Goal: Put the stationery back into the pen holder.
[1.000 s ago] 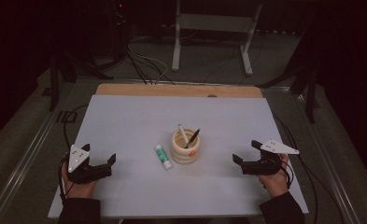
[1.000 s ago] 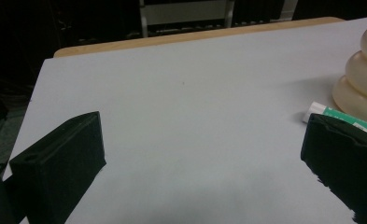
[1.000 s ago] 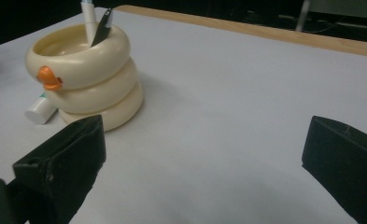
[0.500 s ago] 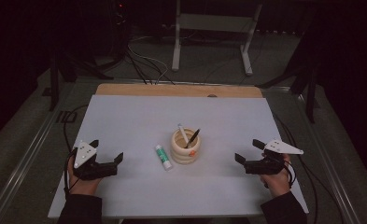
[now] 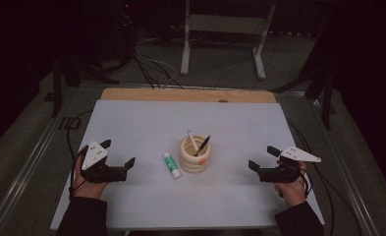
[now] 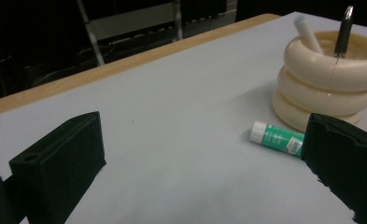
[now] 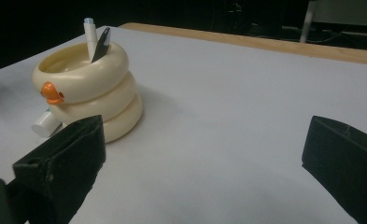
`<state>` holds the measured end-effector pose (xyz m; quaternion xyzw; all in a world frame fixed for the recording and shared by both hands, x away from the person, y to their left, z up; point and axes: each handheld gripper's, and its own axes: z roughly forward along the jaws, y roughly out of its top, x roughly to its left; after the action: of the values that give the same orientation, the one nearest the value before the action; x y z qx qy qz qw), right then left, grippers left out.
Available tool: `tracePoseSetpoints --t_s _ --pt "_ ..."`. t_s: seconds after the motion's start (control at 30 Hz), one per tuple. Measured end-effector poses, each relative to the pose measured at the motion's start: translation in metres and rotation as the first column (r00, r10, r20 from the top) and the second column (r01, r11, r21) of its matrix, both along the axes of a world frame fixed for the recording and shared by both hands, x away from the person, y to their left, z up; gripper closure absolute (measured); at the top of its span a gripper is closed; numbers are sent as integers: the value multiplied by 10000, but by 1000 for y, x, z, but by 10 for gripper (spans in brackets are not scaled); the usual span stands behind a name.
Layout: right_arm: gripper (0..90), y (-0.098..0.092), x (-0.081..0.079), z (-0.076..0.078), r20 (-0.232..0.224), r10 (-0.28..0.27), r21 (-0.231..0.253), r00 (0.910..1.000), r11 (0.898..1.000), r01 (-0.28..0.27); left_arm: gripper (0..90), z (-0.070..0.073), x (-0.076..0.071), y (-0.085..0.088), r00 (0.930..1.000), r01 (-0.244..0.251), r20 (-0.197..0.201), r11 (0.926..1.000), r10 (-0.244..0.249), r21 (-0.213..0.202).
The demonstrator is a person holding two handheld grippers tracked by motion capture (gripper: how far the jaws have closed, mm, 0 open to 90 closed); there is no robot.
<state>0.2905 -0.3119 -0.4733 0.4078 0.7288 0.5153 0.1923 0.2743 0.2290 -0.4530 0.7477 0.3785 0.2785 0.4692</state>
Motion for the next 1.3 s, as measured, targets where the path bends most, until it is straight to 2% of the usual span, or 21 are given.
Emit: tracePoseSetpoints --t_s 0.2,0.53,0.77,0.93,1.3 --pt "0 -3 1 0 1 -70 88 10000 9999 70 1 9 7 -6 9991 346 -234 9994 -344 64" --pt "0 -3 1 -1 -52 -33 238 10000 9997 34 1 17 19 -21 9956 903 -334 9927 -878 806" --pt "0 -3 1 -2 -99 -8 211 10000 9998 10 1 22 26 -30 9922 1224 -349 9867 -1193 1072" --pt "0 -3 1 -2 -143 11 240 9999 9997 -7 1 23 30 -38 9872 1575 -473 9780 -1524 1371" --pt "0 -2 1 -3 -230 84 263 9997 9996 -78 1 20 38 -50 9757 2145 -799 9642 -2041 1561"
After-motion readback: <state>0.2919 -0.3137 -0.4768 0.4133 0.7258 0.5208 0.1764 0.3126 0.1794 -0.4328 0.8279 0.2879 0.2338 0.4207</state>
